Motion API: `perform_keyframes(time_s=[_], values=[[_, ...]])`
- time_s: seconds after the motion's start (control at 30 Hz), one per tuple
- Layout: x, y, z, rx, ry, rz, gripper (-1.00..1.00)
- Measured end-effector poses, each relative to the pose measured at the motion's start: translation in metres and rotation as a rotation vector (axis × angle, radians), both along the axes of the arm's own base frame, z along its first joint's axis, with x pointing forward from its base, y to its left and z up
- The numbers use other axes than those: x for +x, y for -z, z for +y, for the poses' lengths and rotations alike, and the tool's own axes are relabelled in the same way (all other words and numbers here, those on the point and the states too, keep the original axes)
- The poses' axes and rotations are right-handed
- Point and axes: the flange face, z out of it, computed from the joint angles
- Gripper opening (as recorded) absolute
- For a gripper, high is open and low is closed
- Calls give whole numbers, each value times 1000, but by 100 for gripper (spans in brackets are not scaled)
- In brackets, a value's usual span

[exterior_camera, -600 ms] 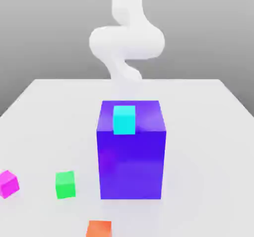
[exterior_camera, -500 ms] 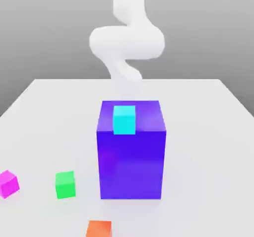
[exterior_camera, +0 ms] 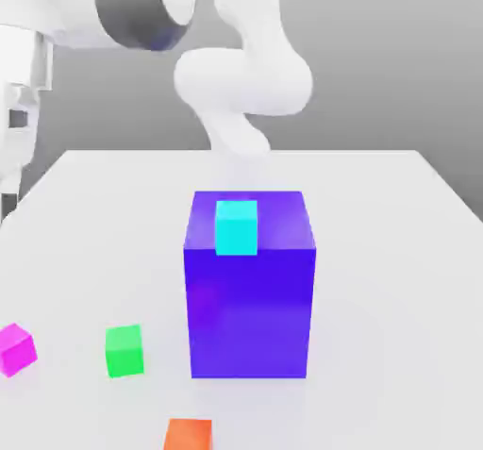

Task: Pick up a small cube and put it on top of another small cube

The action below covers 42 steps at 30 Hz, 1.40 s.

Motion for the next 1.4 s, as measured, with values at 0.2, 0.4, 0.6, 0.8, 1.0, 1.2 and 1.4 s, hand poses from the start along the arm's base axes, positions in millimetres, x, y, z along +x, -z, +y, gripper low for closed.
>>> perform_keyframes(time_s=[0.2,0.4,0.6,0.8,1.0,1.2,1.4], values=[[-48,109,-57,112,423,126,0],[-89,203,-82,157,680,206,0],[-91,236,-82,158,687,207,-100],[-90,215,-83,157,687,207,-100],[-83,164,-49,167,520,207,-100],[-73,139,25,136,130,213,-100],[-84,125,83,56,-228,246,-100]])
